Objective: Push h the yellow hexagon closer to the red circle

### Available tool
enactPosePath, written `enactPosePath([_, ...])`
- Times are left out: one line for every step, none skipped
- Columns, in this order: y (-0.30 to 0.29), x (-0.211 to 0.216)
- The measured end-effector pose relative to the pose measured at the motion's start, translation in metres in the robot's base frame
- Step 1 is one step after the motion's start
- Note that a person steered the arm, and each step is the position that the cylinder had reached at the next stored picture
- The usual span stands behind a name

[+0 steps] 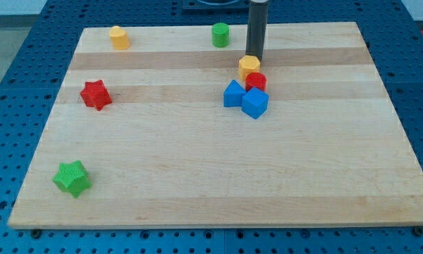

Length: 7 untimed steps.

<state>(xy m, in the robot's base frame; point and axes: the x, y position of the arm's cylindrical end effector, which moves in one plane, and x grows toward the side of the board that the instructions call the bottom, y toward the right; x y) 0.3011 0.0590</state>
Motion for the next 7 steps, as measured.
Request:
enactPosePath([-0.014, 0.002])
enactPosePath([-0.024, 0.003])
enactPosePath([-0.025, 0.008])
enactPosePath([-0.025, 0.010])
enactPosePath([-0.025, 0.005])
enactPosePath([-0.024, -0.003])
enactPosePath([-0.011, -0.003])
